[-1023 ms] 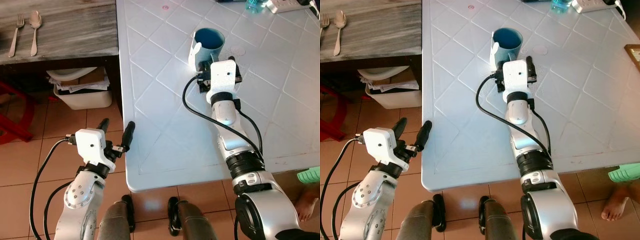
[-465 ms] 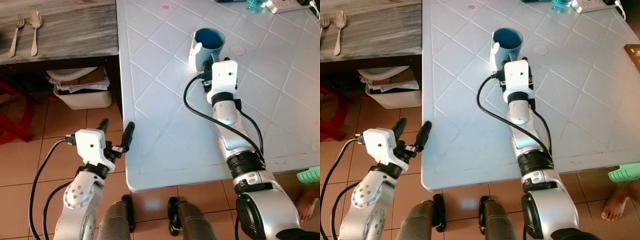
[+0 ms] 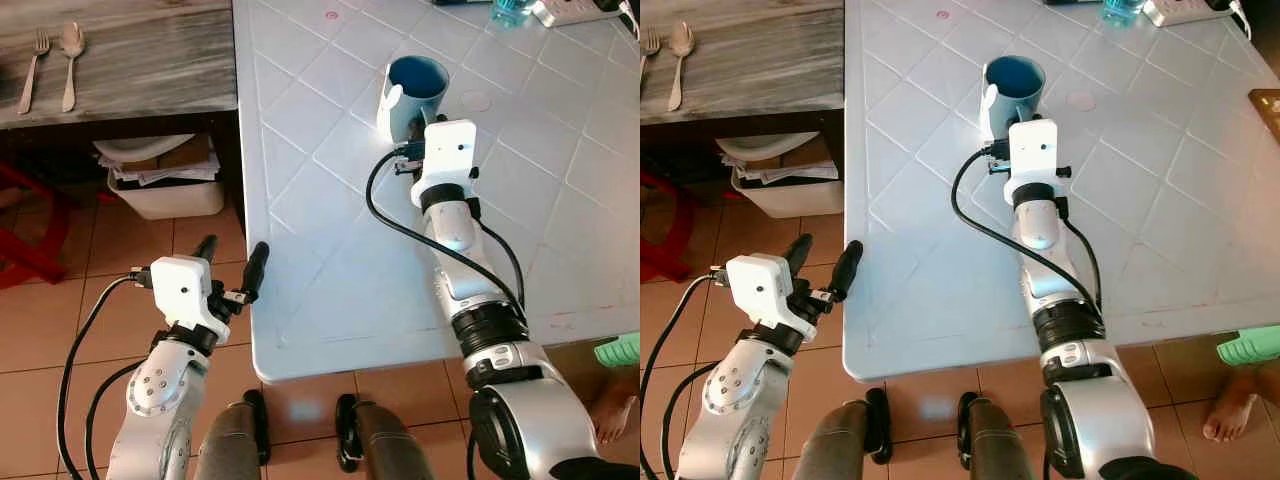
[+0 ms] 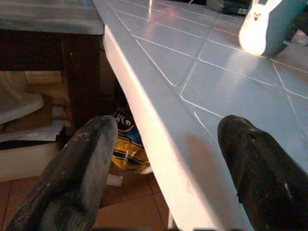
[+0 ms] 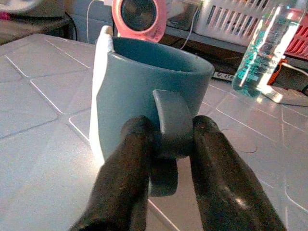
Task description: Setting the table
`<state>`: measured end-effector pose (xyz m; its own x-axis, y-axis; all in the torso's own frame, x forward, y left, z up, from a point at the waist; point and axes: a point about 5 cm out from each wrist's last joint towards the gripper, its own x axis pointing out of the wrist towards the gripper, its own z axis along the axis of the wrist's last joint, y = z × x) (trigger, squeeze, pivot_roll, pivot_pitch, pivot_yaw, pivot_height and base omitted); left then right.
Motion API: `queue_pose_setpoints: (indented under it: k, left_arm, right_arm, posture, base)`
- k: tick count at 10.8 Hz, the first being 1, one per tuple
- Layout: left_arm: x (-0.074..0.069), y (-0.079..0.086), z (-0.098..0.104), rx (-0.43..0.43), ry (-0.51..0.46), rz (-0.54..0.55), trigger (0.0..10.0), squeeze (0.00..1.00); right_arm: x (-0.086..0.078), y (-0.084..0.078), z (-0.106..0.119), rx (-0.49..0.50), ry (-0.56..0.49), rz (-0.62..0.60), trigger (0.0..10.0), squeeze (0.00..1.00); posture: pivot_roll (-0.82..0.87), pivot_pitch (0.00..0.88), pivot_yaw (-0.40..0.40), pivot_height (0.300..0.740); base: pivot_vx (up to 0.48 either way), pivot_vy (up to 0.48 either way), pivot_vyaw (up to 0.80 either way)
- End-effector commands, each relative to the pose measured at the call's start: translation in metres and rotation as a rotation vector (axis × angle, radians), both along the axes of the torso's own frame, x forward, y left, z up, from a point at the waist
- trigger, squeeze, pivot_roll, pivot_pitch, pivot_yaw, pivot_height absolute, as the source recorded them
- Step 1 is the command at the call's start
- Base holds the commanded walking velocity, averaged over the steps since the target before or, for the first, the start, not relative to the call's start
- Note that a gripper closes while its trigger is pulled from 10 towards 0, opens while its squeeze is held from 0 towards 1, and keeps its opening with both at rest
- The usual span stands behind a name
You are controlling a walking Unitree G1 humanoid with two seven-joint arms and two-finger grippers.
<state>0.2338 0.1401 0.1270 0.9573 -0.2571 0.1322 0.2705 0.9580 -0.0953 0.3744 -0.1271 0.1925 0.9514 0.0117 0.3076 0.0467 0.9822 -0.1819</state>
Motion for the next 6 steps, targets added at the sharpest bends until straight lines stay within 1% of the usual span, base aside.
queue_pose_setpoints:
  k: [1,2,3,5,6]
  left_arm:
    - [-0.002,0.003,-0.004,0.018,0.013,0.017,10.0,0.0]
    - [-0.001,0.004,-0.004,0.014,0.014,0.028,10.0,0.0]
    - [0.001,0.006,-0.006,0.017,0.023,0.061,10.0,0.0]
    - [0.005,0.01,-0.01,0.043,0.036,0.105,10.0,0.0]
    - [0.009,0.012,-0.011,0.061,0.038,0.125,10.0,0.0]
  right_arm:
    - [-0.002,-0.003,-0.004,0.013,0.009,-0.011,0.0,0.0]
    - [-0.005,-0.002,-0.005,0.037,0.011,-0.021,0.0,0.0]
    - [-0.013,-0.003,-0.009,0.08,0.026,-0.049,0.0,0.0]
    - [-0.029,-0.003,-0.013,0.134,0.039,-0.098,0.0,0.0]
    - [-0.043,0.004,-0.011,0.121,0.024,-0.055,0.0,0.0]
  posture:
    - [0.06,0.262,-0.011,0.74]
    - [0.06,0.249,-0.015,0.74]
    - [0.06,0.228,-0.024,0.74]
    - [0.05,0.209,-0.031,0.74]
    - [0.04,0.198,-0.032,0.74]
  base:
    - [0.0,0.0,0.0]
    - [0.0,0.0,0.0]
    - [0.0,0.0,0.0]
    - [0.0,0.0,0.0]
    - [0.0,0.259,0.0]
